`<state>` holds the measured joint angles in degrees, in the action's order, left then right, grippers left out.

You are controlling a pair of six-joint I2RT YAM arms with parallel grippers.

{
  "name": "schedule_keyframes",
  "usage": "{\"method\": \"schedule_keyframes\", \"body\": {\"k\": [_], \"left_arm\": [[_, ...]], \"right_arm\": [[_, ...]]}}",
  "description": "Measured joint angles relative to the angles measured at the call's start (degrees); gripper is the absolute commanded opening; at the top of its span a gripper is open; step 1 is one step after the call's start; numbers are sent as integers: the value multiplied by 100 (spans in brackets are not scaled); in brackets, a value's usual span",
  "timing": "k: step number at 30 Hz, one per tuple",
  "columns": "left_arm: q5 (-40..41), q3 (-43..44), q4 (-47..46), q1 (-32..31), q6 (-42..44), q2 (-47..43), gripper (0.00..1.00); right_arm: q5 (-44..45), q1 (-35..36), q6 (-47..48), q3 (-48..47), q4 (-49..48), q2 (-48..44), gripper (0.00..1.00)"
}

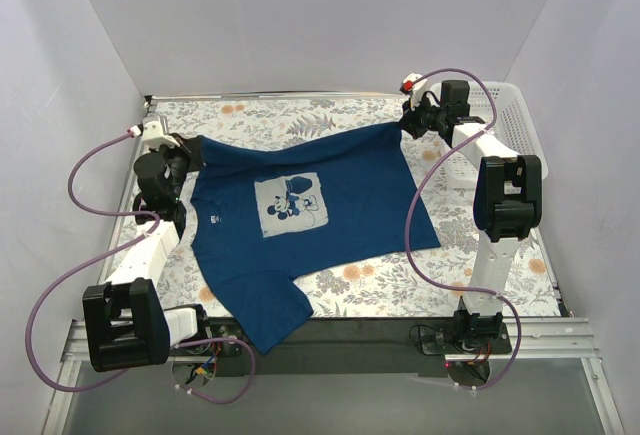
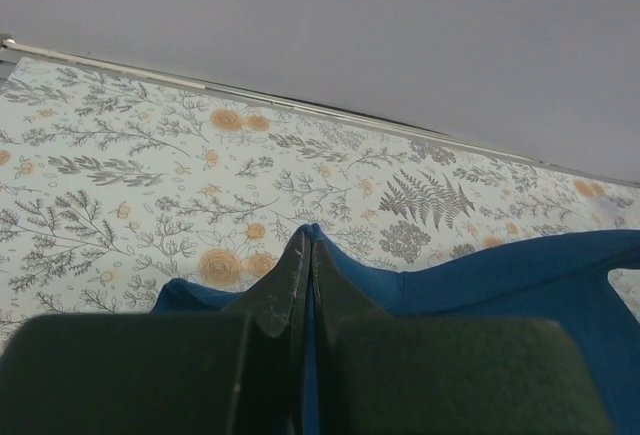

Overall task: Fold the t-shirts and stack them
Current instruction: Fold the tshirt

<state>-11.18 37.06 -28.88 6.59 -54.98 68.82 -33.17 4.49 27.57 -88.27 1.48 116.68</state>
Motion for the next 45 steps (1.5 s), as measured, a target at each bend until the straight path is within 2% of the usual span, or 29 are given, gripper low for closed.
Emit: {"method": "schedule_keyframes", "body": {"k": [11,23,45], "left_arm": [[-90,-122,184,0,-94,-160,0],[-229,-341,328,0,-232,-719,0],[-328,-483,579,-7,-291,-949,0]], "right_arm": [[0,-4,-28,179,-48,-149,1],[2,-42,-37,195,-50,-179,1],[20,-42,-35,433,-146,-229,1]]}}
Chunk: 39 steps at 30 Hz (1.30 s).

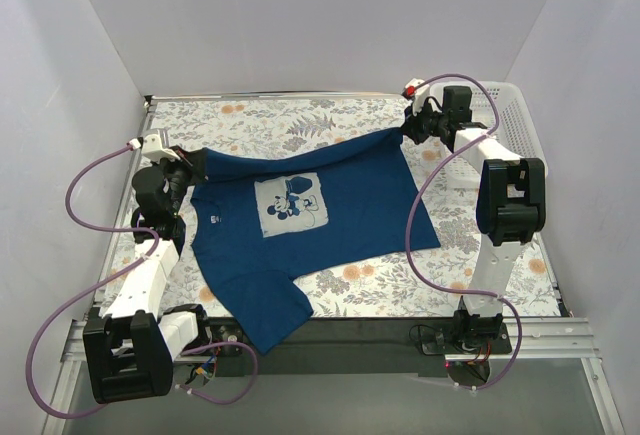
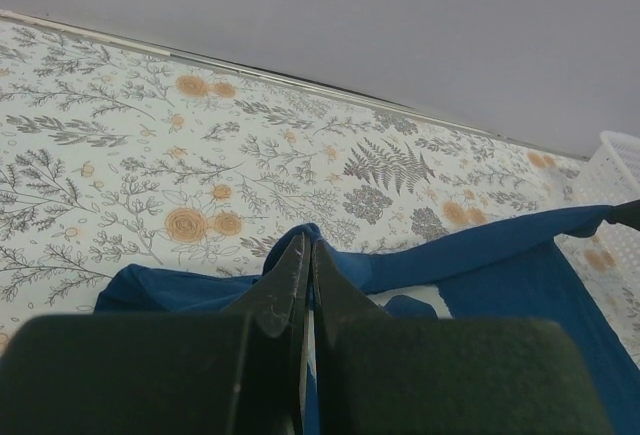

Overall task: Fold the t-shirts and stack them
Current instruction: Fold the tshirt

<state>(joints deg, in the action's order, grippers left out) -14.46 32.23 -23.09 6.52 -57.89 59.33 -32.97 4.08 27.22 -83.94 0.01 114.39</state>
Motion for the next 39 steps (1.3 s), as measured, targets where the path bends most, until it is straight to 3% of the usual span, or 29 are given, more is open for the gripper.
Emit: {"method": "schedule_keyframes", "body": {"k": [37,39], "left_arm": [[37,-166,396,-190,46,-289,0],[31,-164,442,-195,48,-291,0]], "right_arm": [[-87,-74,302,931,-15,-645,1],[-90,-74,339,1014,-11,-669,11]]}}
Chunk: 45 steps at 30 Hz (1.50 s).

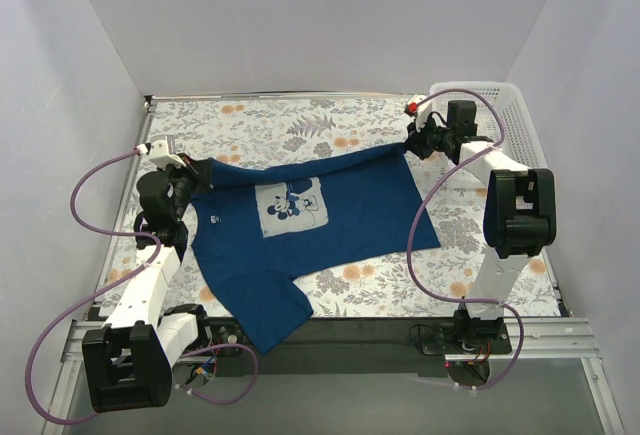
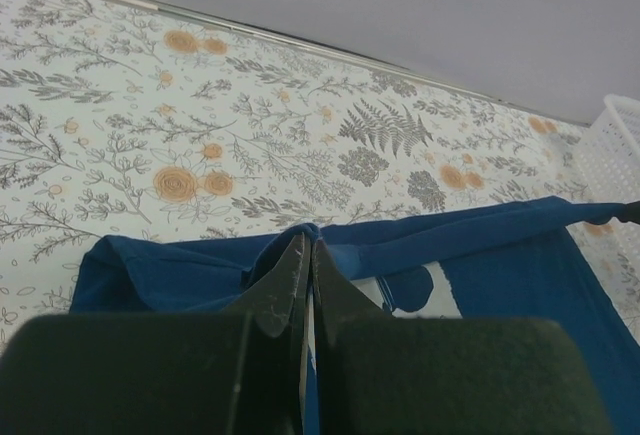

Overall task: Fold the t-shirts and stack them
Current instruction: Fold the tshirt

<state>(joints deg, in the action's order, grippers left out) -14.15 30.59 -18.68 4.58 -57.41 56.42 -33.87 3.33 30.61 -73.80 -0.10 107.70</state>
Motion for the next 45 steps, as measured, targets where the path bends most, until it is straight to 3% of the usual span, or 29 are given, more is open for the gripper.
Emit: {"method": "schedule_keyframes", "body": {"k": [2,3,5,10,16,24,27,34,45], "left_arm": [[-35,7,138,-7,4,-7,9],[-70,28,245,-9,13,-13,30],[-140,92,468,-13,59,-68,37],[-225,153,778,-22,66,-756,50],[-234,413,831,-22,35,-1303,54],[-144,442,1060,-22,-103,-940,59],[-122,616,1329,-22,-247,-385,54],[-2,1189,2087,-33,-459,1445,55],[439,2037,2715,-319,57,3401,55]], "right_arm": [[0,0,48,109,-2,-48,24],[-4,0,90,164,2,-90,34],[-20,-7,149,267,31,-208,40],[-101,-50,247,310,31,-695,44],[-295,-70,214,308,-9,-1161,44],[-835,-61,-153,308,374,-1047,42],[-1062,-9,-332,308,579,-1047,41],[-1379,181,-680,654,822,-1130,40],[-1639,232,-953,811,1032,-1134,39]]}}
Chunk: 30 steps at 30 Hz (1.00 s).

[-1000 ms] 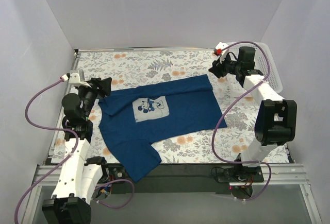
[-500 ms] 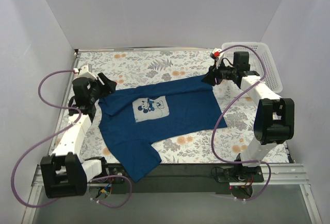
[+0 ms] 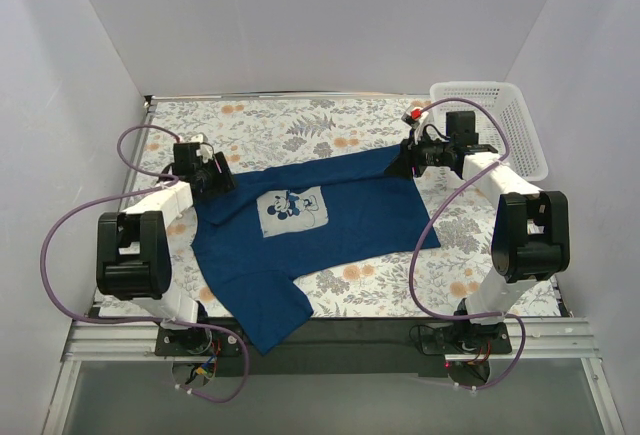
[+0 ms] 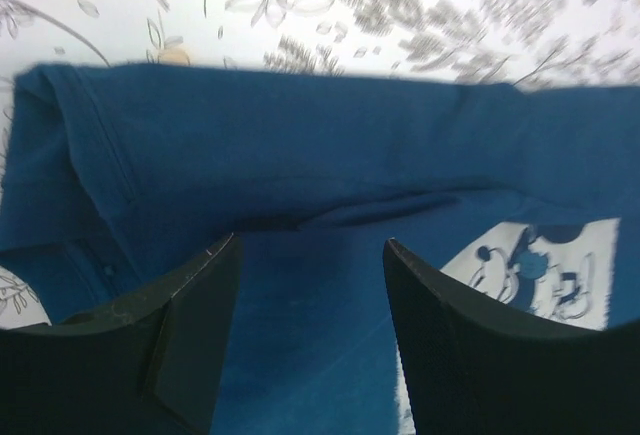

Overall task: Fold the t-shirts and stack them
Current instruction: Fold the tshirt

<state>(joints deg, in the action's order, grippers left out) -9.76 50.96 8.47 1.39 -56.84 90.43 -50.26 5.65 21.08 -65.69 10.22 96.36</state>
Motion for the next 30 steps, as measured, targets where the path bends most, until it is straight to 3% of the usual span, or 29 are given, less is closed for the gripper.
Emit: {"method": "schedule_keyframes", "body": {"k": [5,8,13,17,21,22,25,30], "left_arm": [[304,28,254,-286,186,192,52],[520,61,376,-455,289,210,44],[807,114,542,-649,404,210,13],[890,138,625,-697,452,203,0],[907,138,686,-713,472,85,3],[973,138,699,-713,461,15,24],[1300,138,695,-713,404,-201,39],[1541,334,758,-562,289,-35,42]], "right_arm": [[-39,0,-13,4,7,0,39],[-55,0,-13,20,11,0,39],[-59,-2,-15,94,35,0,39],[-92,-33,-15,96,35,0,39],[-103,-118,-15,98,35,0,39],[-109,-129,-15,98,35,0,39],[-138,-188,-15,98,33,0,39],[-181,-227,-15,101,35,0,39]]}}
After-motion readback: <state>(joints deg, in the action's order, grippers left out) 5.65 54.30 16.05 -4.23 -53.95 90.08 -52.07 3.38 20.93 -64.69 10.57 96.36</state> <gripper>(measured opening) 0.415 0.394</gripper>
